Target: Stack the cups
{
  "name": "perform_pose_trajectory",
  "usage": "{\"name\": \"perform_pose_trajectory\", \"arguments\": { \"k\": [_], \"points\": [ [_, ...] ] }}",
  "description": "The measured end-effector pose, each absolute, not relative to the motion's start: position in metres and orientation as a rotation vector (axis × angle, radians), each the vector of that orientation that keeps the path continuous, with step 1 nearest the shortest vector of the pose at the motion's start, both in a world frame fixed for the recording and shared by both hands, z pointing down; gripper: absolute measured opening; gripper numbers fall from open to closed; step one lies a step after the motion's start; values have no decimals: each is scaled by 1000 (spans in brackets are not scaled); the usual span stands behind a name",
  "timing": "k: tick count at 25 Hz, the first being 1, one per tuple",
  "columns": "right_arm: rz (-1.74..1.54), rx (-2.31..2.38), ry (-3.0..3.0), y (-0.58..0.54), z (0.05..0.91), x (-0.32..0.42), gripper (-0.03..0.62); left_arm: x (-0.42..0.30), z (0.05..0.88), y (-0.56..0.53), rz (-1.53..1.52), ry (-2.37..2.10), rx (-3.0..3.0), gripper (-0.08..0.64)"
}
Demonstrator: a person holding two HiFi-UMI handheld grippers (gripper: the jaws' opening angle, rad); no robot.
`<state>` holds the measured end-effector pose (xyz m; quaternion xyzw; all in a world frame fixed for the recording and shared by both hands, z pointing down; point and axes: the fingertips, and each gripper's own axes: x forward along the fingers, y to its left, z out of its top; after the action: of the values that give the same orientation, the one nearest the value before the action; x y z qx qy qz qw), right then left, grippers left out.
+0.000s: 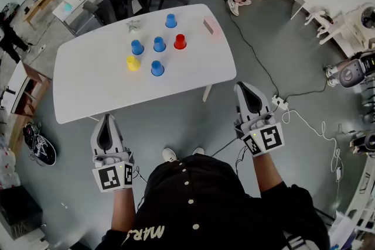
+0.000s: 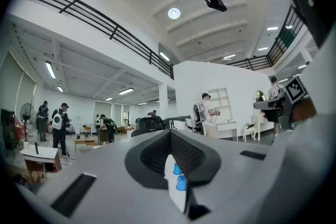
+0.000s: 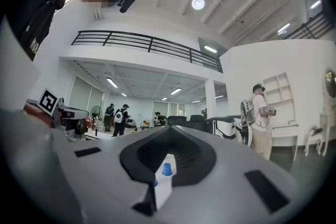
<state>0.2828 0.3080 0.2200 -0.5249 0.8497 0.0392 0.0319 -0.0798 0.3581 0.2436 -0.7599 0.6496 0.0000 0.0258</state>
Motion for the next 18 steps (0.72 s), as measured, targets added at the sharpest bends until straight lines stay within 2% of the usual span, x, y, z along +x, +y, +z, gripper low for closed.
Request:
{"name": "perform_pose_trajectory", "arguments": {
  "k": [18],
  "points": [
    [88, -1497, 2584, 312, 214, 264, 8, -85, 246, 357, -13, 1989, -2366, 11]
  ]
}}
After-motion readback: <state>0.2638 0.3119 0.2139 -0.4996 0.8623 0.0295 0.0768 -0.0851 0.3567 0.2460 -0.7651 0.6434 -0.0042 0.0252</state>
